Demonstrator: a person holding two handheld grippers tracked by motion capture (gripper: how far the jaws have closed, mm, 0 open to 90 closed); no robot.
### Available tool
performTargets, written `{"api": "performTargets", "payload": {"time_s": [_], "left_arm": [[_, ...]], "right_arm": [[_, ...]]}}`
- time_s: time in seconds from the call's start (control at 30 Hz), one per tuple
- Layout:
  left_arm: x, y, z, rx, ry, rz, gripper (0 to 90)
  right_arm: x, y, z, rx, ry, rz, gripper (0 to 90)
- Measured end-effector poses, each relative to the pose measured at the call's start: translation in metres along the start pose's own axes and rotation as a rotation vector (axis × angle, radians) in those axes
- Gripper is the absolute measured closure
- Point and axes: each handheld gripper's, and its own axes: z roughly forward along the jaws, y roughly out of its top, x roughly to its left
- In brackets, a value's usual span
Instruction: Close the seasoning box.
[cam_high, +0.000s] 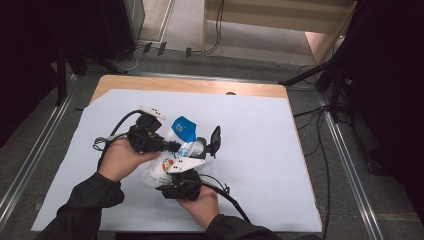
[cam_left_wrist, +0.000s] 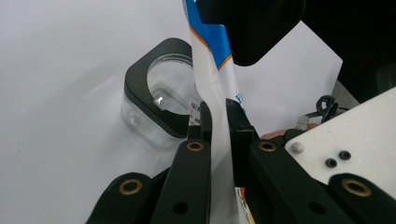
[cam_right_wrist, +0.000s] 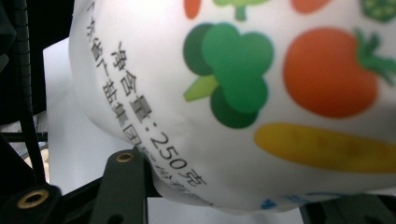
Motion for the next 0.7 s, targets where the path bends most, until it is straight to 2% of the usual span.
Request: {"api": "performTargets", "payload": {"time_s": [0.13,0.17,0.33,0.5,0.57,0.7], "left_arm": [[0.001,0.000,0.004,-0.001,0.003,-0.005,90.0],[0.001,0.000,0.005,-0.001,-0.003,-0.008,90.0],[0.004,-0.001,0.008,-0.013,-0.023,-0.019,88.7],[0.007,-0.002,0.010,-0.023,-0.035,-0.023,87.6],[0.007,-0.002,0.012,-0.023,-0.024,-0.027,87.2],[0.010,-0.002,0.014,-0.030,-0.028,-0.031,86.8]], "right_arm": [[-0.001,0.000,0.000,0.009,0.011,0.016,53.3],[-0.001,0.000,0.000,0.009,0.018,0.021,56.4],[0.000,0.002,-0.001,-0.006,0.057,0.019,60.1],[-0.001,0.003,-0.002,-0.013,0.076,0.033,60.4],[-0.003,0.002,-0.001,-0.012,0.081,0.042,60.3],[-0.004,0.003,-0.001,-0.011,0.094,0.052,59.3]]}}
